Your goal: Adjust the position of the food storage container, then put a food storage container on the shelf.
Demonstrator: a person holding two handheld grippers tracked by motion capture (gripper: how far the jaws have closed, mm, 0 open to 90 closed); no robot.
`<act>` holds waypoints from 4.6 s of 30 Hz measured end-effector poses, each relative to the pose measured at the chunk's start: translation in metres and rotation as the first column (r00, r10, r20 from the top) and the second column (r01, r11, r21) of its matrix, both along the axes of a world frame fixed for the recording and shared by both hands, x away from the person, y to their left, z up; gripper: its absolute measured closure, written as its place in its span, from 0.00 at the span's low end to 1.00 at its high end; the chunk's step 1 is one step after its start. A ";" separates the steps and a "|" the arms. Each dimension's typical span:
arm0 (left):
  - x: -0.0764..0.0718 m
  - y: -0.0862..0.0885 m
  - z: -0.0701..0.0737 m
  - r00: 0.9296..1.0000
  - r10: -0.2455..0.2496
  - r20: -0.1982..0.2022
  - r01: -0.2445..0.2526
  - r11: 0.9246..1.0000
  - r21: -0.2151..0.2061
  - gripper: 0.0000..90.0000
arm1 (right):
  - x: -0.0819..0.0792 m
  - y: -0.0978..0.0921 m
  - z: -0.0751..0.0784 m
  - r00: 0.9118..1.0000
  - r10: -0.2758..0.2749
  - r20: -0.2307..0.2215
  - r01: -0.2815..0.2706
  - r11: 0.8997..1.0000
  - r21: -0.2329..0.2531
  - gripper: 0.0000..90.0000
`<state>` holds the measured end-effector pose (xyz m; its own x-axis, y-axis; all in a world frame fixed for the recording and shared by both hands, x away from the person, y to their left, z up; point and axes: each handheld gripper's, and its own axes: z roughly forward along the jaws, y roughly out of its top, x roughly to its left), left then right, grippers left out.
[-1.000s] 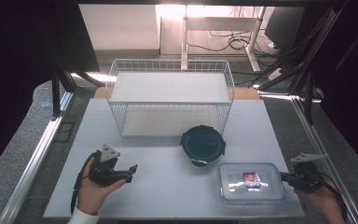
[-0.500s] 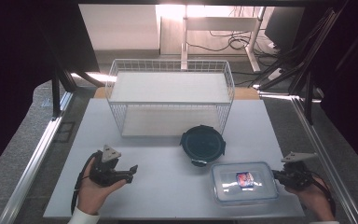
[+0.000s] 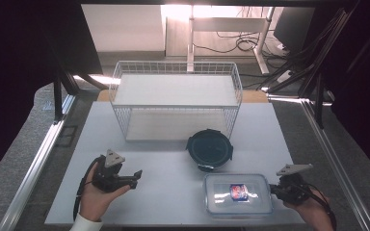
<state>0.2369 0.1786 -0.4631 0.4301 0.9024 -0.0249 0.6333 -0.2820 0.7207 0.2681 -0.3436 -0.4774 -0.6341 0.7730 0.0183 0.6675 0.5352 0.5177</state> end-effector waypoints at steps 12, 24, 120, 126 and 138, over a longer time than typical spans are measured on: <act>0.000 -0.003 0.000 1.000 -0.010 0.001 0.010 1.000 0.006 0.19 | -0.025 0.002 0.007 0.999 -0.043 -0.008 0.043 0.999 -0.005 0.99; 0.000 0.000 0.000 1.000 -0.001 -0.002 0.001 1.000 0.001 0.19 | -0.032 0.043 0.006 0.999 0.020 -0.026 -0.021 1.000 -0.019 0.99; -0.028 0.016 -0.011 0.989 -0.004 -0.151 -0.033 0.969 -0.244 0.27 | -0.014 0.121 0.003 0.999 0.052 0.009 -0.051 0.920 0.388 0.19; -0.032 0.014 -0.015 0.981 0.004 -0.194 -0.064 0.950 -0.305 0.23 | -0.015 0.126 -0.001 0.999 0.050 -0.012 -0.041 0.917 0.396 0.18; -0.029 0.006 -0.028 0.953 -0.089 -0.290 -0.070 0.867 -0.494 0.14 | -0.016 0.138 -0.007 0.995 0.049 -0.091 -0.001 0.883 0.469 0.14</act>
